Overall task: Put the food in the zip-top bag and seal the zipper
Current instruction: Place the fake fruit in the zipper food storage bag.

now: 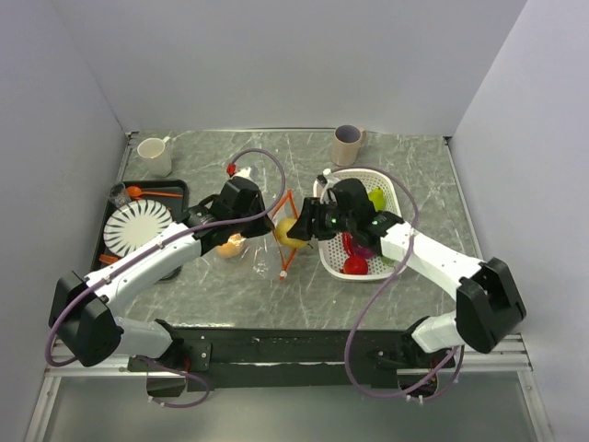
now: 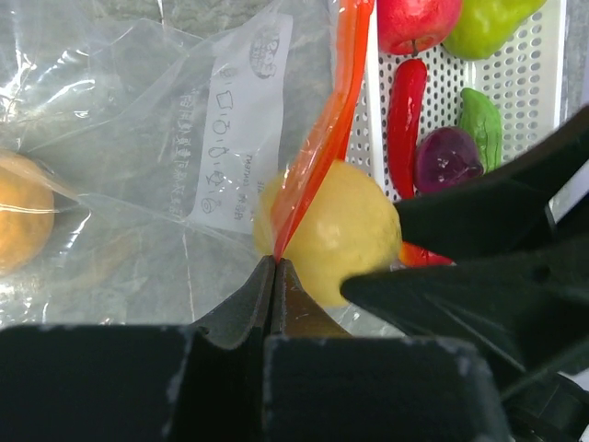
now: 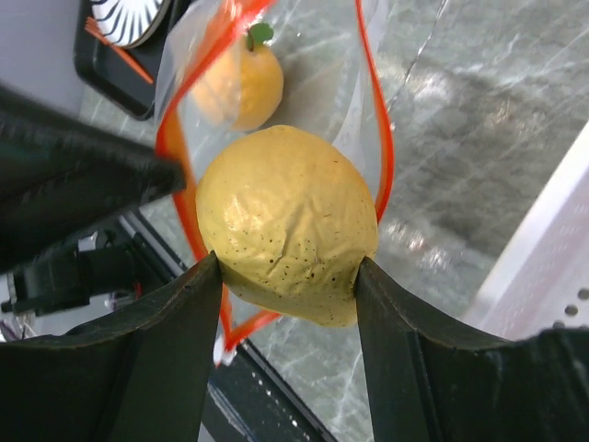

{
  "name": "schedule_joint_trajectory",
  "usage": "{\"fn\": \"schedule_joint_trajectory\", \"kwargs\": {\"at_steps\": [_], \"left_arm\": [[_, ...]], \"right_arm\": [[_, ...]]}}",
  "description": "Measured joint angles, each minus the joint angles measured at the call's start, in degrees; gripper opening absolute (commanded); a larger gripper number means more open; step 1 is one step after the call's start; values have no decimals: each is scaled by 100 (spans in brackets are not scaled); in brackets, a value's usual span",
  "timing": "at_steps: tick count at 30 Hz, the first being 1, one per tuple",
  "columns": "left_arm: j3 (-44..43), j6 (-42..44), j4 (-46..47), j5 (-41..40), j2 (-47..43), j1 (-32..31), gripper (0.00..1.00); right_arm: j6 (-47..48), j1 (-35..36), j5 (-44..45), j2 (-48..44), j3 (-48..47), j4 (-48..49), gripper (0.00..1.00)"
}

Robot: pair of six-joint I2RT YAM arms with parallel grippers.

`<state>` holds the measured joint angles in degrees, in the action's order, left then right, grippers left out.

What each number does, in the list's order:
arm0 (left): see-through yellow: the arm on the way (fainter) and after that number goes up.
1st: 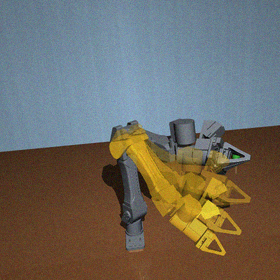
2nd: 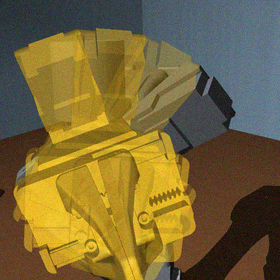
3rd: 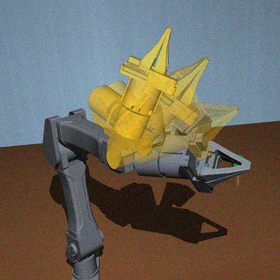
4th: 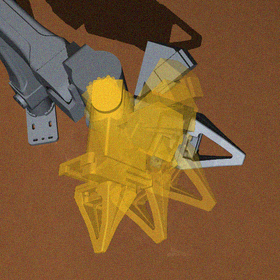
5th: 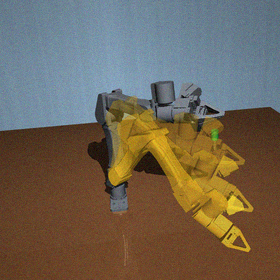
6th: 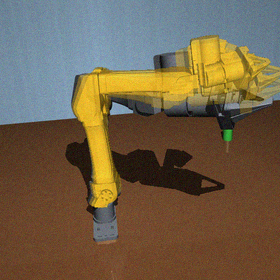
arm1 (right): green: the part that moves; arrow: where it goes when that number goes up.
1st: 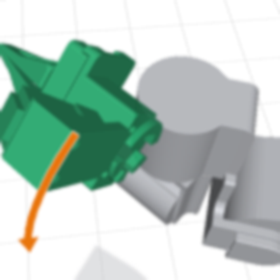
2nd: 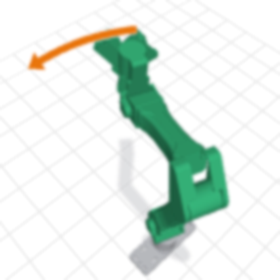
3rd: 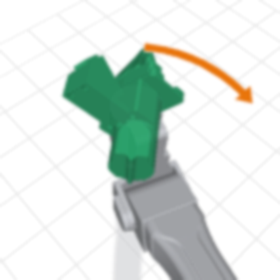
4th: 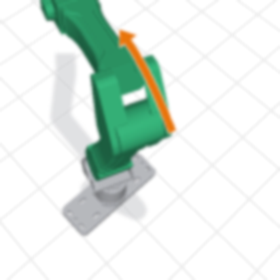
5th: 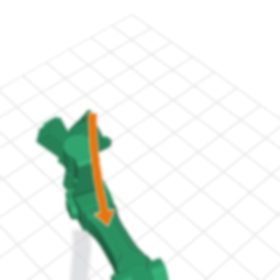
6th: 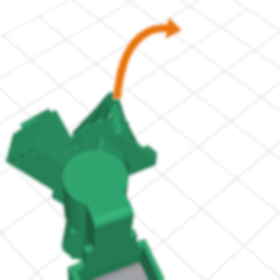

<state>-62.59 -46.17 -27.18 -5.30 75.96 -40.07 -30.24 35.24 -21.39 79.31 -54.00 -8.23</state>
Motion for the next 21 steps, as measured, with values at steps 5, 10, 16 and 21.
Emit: {"fn": "schedule_joint_trajectory", "kwargs": {"at_steps": [5, 10, 16, 21], "left_arm": [[76, -4, 0, 103, -20, 0, 1], [129, -4, 0, 146, -103, 0, 1], [118, -2, -17, 155, -116, 0, 1], [50, -7, -142, -7, -195, 0, 1]], "right_arm": [[2, 39, 125, 369, -385, -103, 45], [4, 92, 205, 649, -780, -302, 56], [74, 138, 326, 931, -1211, -573, 74], [125, 164, 450, 866, -1211, -699, 78]]}}
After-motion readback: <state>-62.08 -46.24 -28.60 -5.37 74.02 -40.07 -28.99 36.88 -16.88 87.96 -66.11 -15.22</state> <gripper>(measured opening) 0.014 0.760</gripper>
